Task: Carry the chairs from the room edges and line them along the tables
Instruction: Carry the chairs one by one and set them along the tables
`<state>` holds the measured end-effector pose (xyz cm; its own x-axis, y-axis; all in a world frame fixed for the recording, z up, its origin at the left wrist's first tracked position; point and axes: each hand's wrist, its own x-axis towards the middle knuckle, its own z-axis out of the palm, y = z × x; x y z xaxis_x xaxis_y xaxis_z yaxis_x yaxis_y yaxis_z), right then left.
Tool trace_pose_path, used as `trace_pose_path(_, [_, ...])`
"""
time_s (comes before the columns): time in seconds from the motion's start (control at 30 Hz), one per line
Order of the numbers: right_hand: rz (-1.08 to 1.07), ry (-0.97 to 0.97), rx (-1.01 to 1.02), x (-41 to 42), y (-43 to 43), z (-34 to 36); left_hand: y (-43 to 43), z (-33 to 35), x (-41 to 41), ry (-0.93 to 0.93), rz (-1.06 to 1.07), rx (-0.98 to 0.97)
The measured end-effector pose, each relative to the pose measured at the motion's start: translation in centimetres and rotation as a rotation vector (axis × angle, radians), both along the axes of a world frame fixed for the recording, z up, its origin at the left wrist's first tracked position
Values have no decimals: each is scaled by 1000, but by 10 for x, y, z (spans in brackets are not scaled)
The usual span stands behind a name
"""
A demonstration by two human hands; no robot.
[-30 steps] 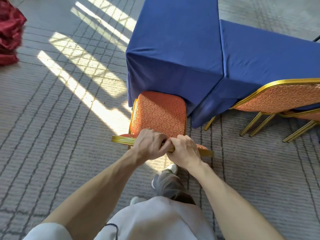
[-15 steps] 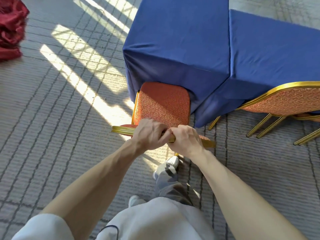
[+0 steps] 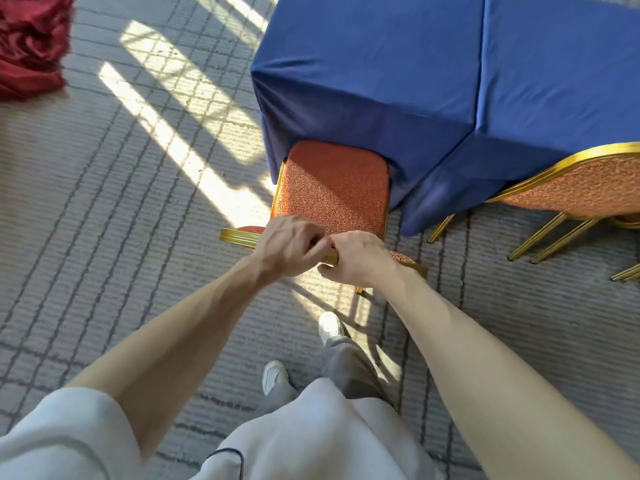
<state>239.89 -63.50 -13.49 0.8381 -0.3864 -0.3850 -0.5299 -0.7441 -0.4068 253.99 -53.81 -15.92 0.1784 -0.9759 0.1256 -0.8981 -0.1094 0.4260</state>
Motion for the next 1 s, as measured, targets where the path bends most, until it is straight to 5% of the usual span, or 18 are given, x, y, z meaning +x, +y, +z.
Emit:
trace_pose_path(0.23, [327, 476, 317, 57, -41, 32, 2, 14, -5, 251, 235, 89])
trace_pose_path(0.43, [390, 112, 261, 151, -13, 65, 61, 55, 35, 506, 802, -30])
trace_pose_path(0.6, [596, -56, 440, 212, 89, 97, 162, 105, 68, 532, 1210, -107])
trace_pose_path(1.0, [953, -154, 748, 204, 412, 186, 473, 217, -40, 454, 1889, -465])
